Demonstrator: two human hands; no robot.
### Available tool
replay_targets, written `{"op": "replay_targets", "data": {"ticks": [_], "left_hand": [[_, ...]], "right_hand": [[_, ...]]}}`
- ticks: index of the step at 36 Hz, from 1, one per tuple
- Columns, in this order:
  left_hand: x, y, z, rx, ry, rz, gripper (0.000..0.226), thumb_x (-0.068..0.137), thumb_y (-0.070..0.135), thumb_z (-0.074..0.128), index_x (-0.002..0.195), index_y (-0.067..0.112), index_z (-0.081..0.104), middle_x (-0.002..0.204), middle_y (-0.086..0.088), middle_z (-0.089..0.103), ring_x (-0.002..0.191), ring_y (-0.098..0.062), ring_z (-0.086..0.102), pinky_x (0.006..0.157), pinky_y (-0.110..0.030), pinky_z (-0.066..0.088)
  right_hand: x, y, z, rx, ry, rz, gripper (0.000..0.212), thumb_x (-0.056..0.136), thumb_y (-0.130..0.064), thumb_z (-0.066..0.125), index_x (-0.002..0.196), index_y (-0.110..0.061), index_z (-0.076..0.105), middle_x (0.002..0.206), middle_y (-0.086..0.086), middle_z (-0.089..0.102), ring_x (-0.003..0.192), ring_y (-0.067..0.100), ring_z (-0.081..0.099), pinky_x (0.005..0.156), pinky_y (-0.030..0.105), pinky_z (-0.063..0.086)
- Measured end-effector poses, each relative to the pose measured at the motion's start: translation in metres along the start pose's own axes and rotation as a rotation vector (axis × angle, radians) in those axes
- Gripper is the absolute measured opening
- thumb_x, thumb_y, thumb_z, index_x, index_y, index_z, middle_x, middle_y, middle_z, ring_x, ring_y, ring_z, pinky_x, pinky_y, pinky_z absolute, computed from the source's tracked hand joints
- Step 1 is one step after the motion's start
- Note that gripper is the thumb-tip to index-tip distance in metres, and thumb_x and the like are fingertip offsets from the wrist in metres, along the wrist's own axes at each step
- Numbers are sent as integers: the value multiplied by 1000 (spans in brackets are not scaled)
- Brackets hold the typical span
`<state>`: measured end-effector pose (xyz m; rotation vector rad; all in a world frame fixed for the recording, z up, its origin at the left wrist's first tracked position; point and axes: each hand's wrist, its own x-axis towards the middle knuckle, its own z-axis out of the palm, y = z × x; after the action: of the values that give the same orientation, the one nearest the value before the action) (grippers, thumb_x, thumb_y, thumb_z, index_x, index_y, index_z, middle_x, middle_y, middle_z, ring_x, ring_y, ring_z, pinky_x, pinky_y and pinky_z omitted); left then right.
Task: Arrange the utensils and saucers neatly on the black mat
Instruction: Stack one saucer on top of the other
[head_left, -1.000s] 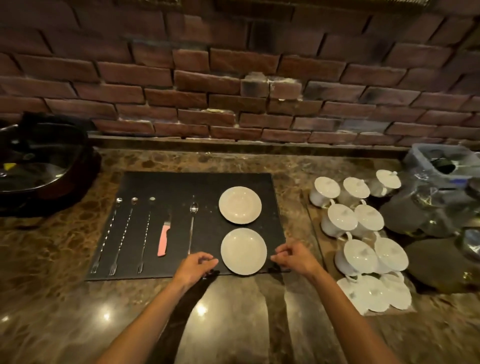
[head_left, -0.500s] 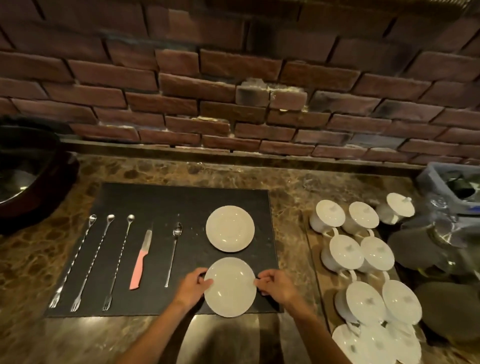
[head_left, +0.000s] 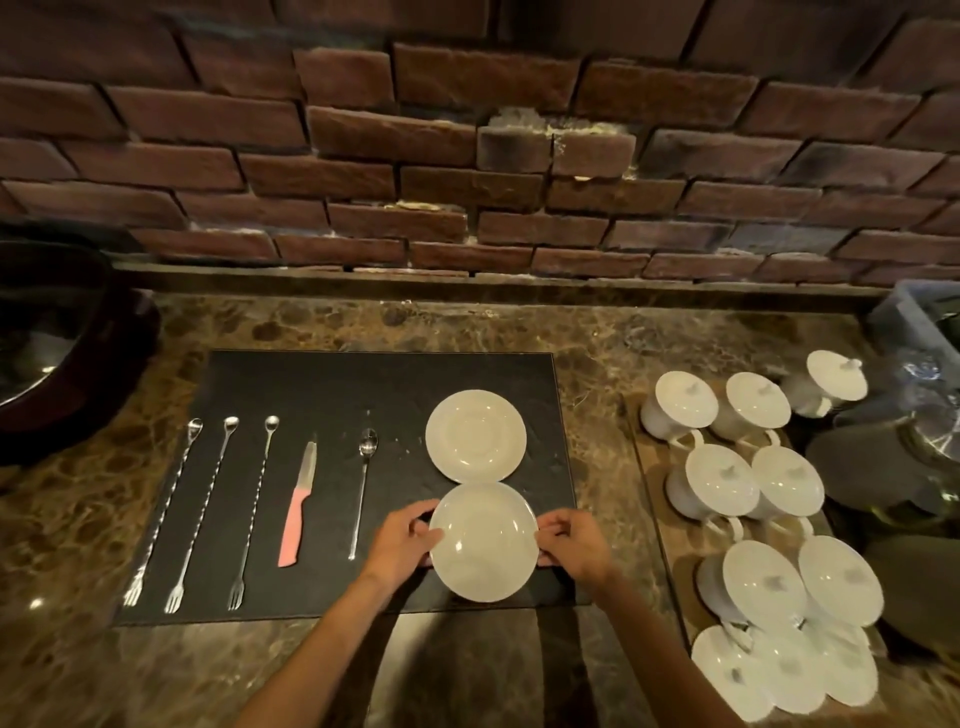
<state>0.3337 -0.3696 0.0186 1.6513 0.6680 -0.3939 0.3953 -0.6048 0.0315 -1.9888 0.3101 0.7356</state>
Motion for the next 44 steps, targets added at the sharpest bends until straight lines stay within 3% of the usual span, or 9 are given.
{"op": "replay_targets", "data": {"ticks": [8, 11, 15, 21, 25, 30, 35, 40, 44], "left_hand": [[32, 42, -8, -90, 64, 48, 45, 94, 0, 63, 136, 16, 62, 76, -9, 63, 82, -23, 64, 86, -44, 62], [47, 56, -11, -59, 98, 31, 45, 95, 0, 62, 137, 15, 61, 93, -24, 66, 90, -25, 64, 71, -30, 63], [70, 66, -14, -41, 118, 19, 44, 94, -2, 62, 136, 11, 62, 89, -16, 59, 86, -24, 59, 55, -16, 57], [95, 74, -12, 0, 135, -24, 45, 93, 0, 64, 136, 14, 62, 82, -5, 57, 82, -22, 63, 72, -28, 61], [105, 75, -11, 7, 163, -22, 46, 92, 1, 66, 135, 16, 64, 80, -4, 58, 77, -21, 64, 56, -18, 59], [113, 79, -12, 82, 188, 5, 46, 91, 3, 68, 134, 21, 65, 82, -7, 66, 78, -26, 70, 80, -44, 64], [115, 81, -15, 108, 203, 38, 49, 89, 5, 71, 136, 21, 64, 75, -4, 65, 67, -18, 66, 67, -33, 63], [113, 78, -20, 182, 239, 22, 63, 87, 21, 77, 145, 23, 52, 82, -10, 68, 75, -22, 67, 85, -43, 60], [114, 75, -21, 200, 233, 2, 45, 96, 31, 65, 136, 10, 61, 99, -12, 73, 88, -27, 71, 90, -44, 59]], "right_hand": [[21, -51, -14, 123, 0, -103, 10, 90, 0, 61, 91, -5, 70, 86, 15, 75, 72, 18, 72, 65, 23, 61], [42, -65, -12, 103, 6, -97, 17, 90, 3, 59, 86, -10, 69, 80, 9, 72, 71, 15, 69, 63, 20, 60], [72, -73, -8, 64, 12, -67, 13, 91, 3, 58, 100, -1, 67, 87, 12, 70, 75, 19, 68, 62, 20, 59], [103, -73, -6, 41, 20, -86, 15, 91, 6, 57, 102, 6, 67, 76, 9, 68, 63, 15, 66, 55, 18, 58], [113, -73, -8, 90, 15, -92, 13, 90, 4, 60, 97, -2, 68, 74, 5, 70, 58, 10, 70, 56, 18, 58], [118, -76, -7, 131, 8, -97, 13, 89, 5, 61, 94, -5, 69, 70, 0, 72, 58, 9, 72, 55, 18, 58], [121, -75, -7, 63, 48, -78, 13, 86, 1, 66, 99, 1, 68, 71, 4, 70, 52, 9, 67, 53, 18, 56], [124, -77, -8, 39, 97, -58, 28, 81, -12, 76, 105, -7, 63, 83, 8, 68, 75, 22, 67, 78, 37, 60], [123, -78, -8, 67, 32, -46, 27, 89, -12, 68, 111, 2, 64, 91, 15, 70, 78, 25, 66, 85, 43, 59]]}}
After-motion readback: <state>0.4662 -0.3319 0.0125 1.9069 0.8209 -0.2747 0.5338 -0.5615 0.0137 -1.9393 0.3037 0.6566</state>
